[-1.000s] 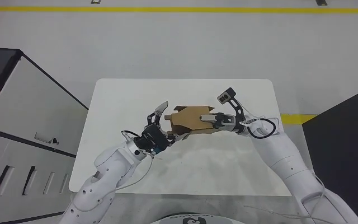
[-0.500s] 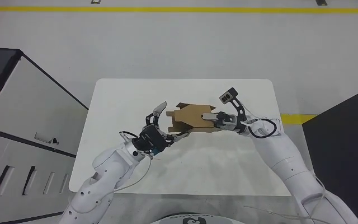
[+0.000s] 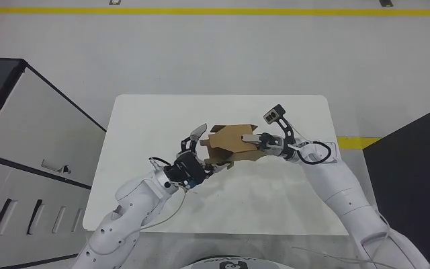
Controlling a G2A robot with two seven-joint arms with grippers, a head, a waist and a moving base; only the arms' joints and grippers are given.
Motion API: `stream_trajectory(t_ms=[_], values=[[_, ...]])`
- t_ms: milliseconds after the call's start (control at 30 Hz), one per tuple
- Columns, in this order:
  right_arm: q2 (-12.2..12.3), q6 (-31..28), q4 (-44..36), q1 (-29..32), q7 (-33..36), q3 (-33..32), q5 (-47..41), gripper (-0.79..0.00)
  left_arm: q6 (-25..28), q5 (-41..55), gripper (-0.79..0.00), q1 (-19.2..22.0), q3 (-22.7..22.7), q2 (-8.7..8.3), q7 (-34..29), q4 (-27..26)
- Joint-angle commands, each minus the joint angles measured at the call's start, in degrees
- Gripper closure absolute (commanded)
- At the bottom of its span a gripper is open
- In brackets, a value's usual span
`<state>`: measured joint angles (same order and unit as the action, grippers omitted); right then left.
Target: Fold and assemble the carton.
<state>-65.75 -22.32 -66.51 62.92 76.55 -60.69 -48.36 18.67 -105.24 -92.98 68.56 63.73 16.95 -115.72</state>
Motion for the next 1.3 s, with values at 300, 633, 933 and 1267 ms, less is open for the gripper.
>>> stream_trajectory(t_ms=[300, 633, 933, 1267], values=[[-0.2, -0.27, 0.64, 0.15, 1.62, -0.85, -0.7, 0.0, -1.31, 1.32, -0.785, 0.33, 1.2, -0.05, -0.5, 0.74], [0.12, -0.4, 0.04, 0.3, 5.02, -3.21, -1.35, 0.0, -1.14, 3.57, -0.785, -2.23, 8.11, -0.79, -0.67, -0.38], [0.43, 0.13, -1.36, 0.65, 5.56, -5.1, -1.25, 0.0, 0.16, 2.94, 0.0, -4.42, 11.61, -1.3, -0.44, -2.28], [0.72, -1.97, -4.61, 2.58, 3.45, -6.76, -0.16, 0.0, 5.35, 6.44, 0.0, -4.29, 11.85, -1.39, -9.04, -0.93]])
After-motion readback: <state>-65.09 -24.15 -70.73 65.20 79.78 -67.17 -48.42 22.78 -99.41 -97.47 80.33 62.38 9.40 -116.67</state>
